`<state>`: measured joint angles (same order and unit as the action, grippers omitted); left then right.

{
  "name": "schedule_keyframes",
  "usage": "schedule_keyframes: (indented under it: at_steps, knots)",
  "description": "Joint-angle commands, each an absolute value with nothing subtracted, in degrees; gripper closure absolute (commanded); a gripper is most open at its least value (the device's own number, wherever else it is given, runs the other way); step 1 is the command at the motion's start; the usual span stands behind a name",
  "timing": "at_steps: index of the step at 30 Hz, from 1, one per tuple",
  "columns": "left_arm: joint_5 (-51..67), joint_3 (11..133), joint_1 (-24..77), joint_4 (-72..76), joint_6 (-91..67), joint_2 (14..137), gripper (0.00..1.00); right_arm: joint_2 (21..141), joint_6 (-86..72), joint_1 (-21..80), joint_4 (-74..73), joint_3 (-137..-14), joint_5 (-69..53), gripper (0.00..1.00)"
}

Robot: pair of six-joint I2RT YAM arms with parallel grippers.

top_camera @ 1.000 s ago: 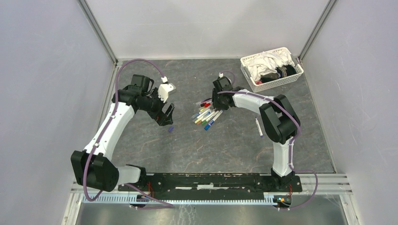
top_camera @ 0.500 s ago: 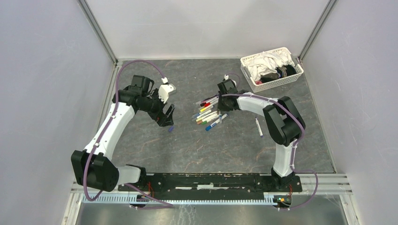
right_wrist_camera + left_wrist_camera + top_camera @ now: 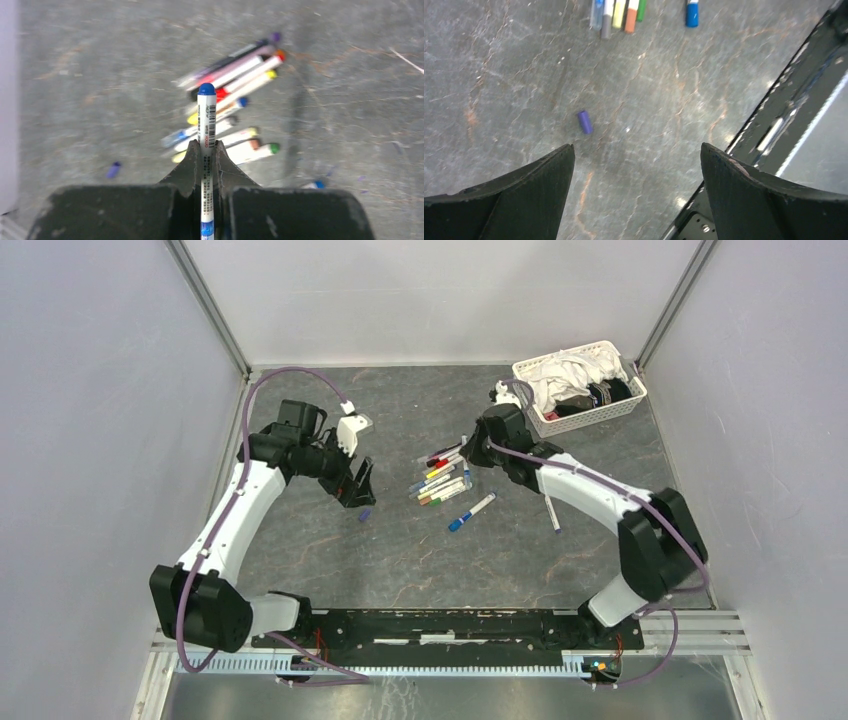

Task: Open the pen caps
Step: Pick up the pen from the center of the board.

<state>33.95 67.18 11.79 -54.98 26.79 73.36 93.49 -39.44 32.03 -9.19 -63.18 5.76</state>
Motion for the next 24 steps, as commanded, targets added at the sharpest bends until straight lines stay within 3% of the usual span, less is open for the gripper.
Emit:
schedule_keyframes:
  at_steps: [1,9,18,24]
  knots:
    - [43.09,68.82,11.6,-48.44,14.68,70.6,0.0,85.37,-43.83,36.79,4.72,-59.97,5.73,1.0]
    - [53.76,67.5,13.29,-37.46,-0.6,69.64,0.0,82.25,-46.71,48.29,17.55,-62.42,13.68,1.0]
    - [55.26,64.34,16.28,-30.88,-5.28,68.35,0.0,84.14,-48.62,53.95,22.57,-65.97,17.02,1.0]
    - [56.31,63.02,16.87,-29.7,-5.43,68.44,0.11,84.55,-50.93,54.65,24.5,-65.68,17.14,1.0]
